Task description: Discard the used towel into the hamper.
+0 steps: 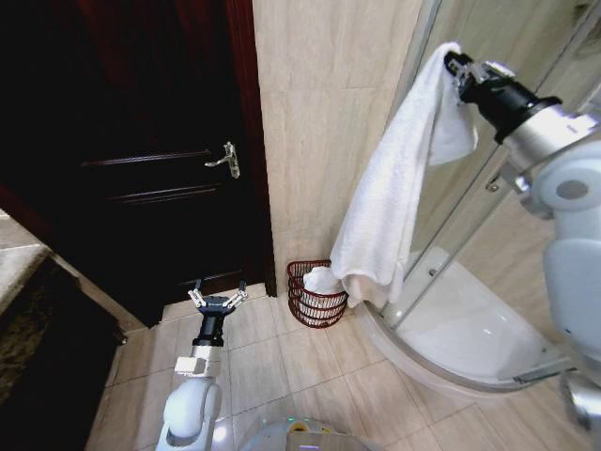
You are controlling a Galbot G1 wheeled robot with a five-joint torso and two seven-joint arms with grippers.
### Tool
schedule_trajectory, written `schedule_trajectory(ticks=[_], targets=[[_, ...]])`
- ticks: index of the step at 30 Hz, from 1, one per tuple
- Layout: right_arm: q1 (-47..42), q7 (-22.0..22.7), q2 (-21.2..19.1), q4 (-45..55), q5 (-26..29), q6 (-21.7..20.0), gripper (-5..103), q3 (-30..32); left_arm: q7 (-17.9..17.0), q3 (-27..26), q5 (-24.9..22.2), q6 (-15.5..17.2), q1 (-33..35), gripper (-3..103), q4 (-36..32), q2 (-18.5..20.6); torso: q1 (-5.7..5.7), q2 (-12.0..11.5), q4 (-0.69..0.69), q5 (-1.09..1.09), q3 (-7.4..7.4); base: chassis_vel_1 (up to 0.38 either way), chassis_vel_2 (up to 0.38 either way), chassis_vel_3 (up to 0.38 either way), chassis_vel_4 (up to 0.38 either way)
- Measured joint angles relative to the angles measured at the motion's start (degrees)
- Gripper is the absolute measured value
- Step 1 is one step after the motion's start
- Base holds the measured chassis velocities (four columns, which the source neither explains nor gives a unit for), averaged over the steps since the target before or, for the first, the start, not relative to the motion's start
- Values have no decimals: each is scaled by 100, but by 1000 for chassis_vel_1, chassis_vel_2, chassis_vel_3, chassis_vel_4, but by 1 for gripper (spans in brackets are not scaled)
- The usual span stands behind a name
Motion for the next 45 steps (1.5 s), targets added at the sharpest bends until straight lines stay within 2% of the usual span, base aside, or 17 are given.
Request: schedule_trajectory(ticks=[6, 16, 23, 35, 45], targets=[[982, 26, 415, -864, -203, 3, 1, -766, 3, -3, -64, -2, -21, 100, -11, 0, 0, -6, 1, 1, -1, 0, 0, 0, 0], [1900, 177, 769, -1534, -299, -11, 1, -1316, 10, -4, -146, 5, -35, 100, -14, 0, -4, -10, -1, 0, -5, 0, 0, 0, 0], [2472, 195, 1176, -2269, -526, 24, 1, -1689, 11, -76, -238, -4, -24, 100, -60, 0, -5, -13, 2, 0, -6, 0, 0, 0, 0], [3011, 5, 1196, -2993, -664, 25, 1, -1897, 12, -35, -206, -5, -73, 100, -9, 0, -6, -15, -2, 2, -8, 0, 0, 0, 0], [3031, -22, 1239, -2994, -666, 25, 1, -1980, 14, -40, -160, 17, -88, 100, -27, 0, -7, -16, 0, 2, -9, 0, 0, 0, 0]])
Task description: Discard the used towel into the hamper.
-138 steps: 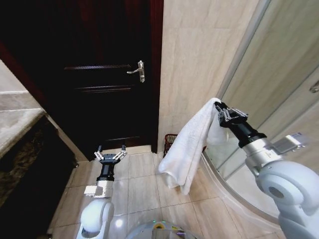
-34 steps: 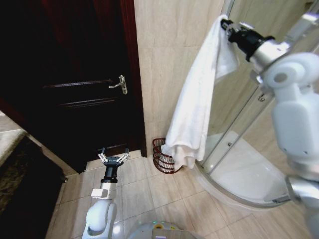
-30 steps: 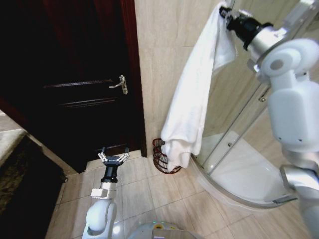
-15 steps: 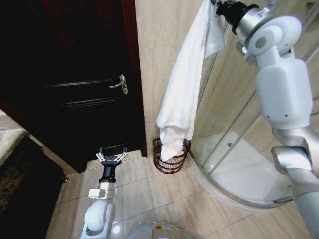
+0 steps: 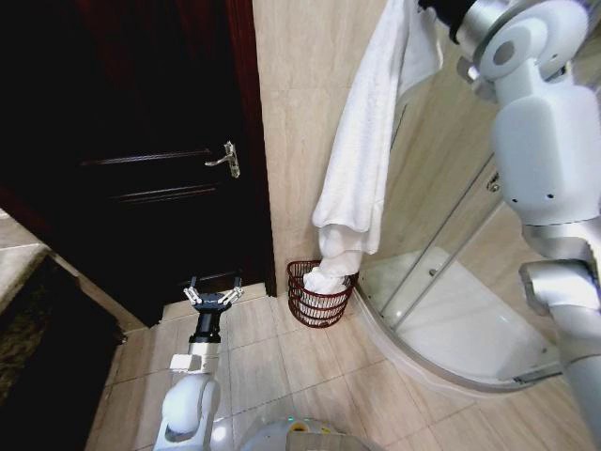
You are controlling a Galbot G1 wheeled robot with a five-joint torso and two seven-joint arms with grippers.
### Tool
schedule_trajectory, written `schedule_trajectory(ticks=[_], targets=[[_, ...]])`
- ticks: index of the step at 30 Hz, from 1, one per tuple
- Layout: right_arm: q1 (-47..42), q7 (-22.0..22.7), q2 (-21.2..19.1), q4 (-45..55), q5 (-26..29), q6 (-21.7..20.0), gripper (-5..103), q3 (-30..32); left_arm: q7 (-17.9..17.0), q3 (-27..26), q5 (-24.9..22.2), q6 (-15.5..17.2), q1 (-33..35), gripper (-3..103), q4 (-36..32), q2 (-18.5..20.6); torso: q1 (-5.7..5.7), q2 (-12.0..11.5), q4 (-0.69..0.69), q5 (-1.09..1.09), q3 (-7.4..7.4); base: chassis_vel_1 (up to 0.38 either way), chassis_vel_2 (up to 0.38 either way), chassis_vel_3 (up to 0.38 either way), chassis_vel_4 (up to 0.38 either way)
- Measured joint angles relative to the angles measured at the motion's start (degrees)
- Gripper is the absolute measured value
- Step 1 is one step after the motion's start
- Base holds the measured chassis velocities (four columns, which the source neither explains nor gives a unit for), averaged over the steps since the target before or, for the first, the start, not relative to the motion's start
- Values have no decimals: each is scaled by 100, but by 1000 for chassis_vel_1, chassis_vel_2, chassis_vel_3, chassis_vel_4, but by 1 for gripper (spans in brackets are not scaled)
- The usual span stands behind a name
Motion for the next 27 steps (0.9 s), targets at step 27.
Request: schedule_trajectory(ticks=[27], targets=[[-1527, 317, 153, -7, -474, 606, 1, 142, 4, -3, -15, 13, -80, 100, 78, 0, -1, -2, -2, 3, -1, 0, 0, 0, 0]])
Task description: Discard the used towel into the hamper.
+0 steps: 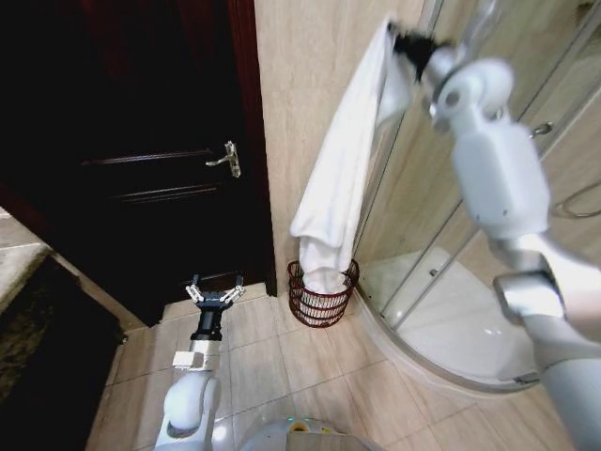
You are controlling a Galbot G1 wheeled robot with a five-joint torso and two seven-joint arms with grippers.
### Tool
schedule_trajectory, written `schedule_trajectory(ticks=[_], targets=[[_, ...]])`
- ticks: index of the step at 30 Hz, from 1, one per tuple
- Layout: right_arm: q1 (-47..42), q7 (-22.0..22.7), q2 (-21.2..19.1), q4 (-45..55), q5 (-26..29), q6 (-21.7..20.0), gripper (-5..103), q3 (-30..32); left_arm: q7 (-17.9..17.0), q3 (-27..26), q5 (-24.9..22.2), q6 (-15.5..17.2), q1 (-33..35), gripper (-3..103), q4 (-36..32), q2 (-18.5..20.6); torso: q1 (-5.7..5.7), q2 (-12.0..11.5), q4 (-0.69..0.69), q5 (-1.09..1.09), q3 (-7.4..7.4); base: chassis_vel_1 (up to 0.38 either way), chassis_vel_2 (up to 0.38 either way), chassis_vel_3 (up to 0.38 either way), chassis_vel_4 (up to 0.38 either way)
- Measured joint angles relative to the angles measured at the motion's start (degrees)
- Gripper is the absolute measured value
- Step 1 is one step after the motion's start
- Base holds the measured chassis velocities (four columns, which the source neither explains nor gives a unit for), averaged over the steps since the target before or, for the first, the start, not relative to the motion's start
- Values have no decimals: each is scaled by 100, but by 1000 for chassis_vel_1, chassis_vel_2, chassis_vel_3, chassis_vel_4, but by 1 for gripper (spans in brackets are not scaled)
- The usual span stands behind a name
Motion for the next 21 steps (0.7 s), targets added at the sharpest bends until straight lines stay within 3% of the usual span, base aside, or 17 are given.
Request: schedule_trajectory(ticks=[9, 18, 21], targets=[[4, -251, 69, -550, -886, 343, 1, 27, 9, -2, -33, -44, 5, 100, 73, 0, 1, 0, 1, -4, 0, 0, 0, 0, 0], [-487, -104, 383, -259, -788, 394, 1, -179, 21, -55, -48, -86, 72, 100, 59, 0, 0, 0, 3, -2, 0, 0, 0, 0, 0], [-833, -34, 696, -289, -767, 631, 1, -248, 22, -67, -50, -128, 82, 100, 66, 0, 0, 0, 3, -5, -1, 0, 0, 0, 0]])
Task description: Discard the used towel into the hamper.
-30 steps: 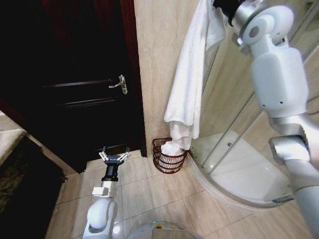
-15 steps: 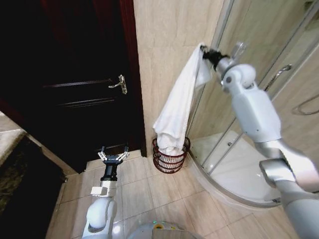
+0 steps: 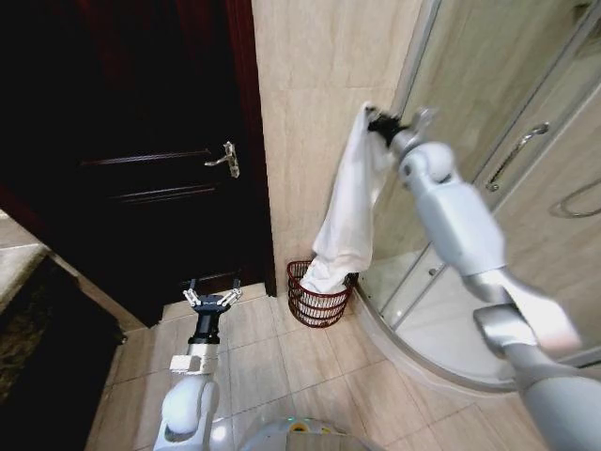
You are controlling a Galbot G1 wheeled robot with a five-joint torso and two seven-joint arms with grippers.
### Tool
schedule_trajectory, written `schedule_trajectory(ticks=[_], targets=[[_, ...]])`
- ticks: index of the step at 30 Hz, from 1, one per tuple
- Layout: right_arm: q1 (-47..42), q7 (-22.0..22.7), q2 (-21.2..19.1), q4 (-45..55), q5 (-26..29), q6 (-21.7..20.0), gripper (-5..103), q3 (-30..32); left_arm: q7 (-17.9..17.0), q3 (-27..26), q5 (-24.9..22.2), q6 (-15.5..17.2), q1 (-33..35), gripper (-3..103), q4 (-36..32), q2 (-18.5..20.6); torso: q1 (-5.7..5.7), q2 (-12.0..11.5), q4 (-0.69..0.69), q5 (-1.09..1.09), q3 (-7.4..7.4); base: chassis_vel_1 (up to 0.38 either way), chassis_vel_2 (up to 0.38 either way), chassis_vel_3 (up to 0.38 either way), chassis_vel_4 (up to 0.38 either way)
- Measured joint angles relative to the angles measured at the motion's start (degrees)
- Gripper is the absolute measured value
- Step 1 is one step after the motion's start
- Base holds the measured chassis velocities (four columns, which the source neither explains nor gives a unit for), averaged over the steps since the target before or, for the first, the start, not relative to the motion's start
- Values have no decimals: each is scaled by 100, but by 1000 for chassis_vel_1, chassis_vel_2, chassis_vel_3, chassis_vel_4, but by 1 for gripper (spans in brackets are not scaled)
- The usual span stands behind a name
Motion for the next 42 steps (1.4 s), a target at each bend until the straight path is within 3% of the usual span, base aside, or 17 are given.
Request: schedule_trajectory(ticks=[4, 8, 12, 19, 22, 25, 36, 42], targets=[[-113, 47, 263, -117, 33, 206, 1, 29, 0, -3, -5, -21, 31, 100, 13, 0, 1, -1, 0, 2, 1, 0, 0, 0, 0], [41, 162, 493, -280, 420, 454, 1, 162, -1, -8, -8, -34, 4, 100, 86, 0, 1, 0, -1, 0, 1, 0, 0, 0, 0], [102, 265, 509, -389, 665, 392, 1, 319, -1, 12, -3, -39, -30, 100, 126, 0, 0, 1, 0, -2, -1, 0, 0, 0, 0], [-313, 99, 286, -684, 94, 253, 1, 459, -1, 0, -13, -76, -46, 100, 172, 1, 1, 0, -5, 4, 0, 0, 0, 0, 0], [-426, -59, 306, -1239, -512, 628, 1, 578, -1, -11, -34, -129, -26, 100, 205, 0, 0, 0, -3, 4, 1, 0, 0, 0, 0], [-447, -119, 303, -1359, -660, 765, 1, 591, -1, -21, -47, -157, -10, 100, 221, 0, 1, 0, -1, 3, 1, 0, 0, 0, 0], [-570, -167, 337, -569, -314, 542, 1, 27, -33, -48, -97, -250, -14, 100, 318, 0, 0, 0, 0, -1, 0, 0, 0, 0, 0], [-752, -213, 608, -988, -471, 555, 1, 78, -84, -74, -120, -257, 5, 100, 318, 0, 0, 0, 1, 1, 0, 0, 0, 0, 0]])
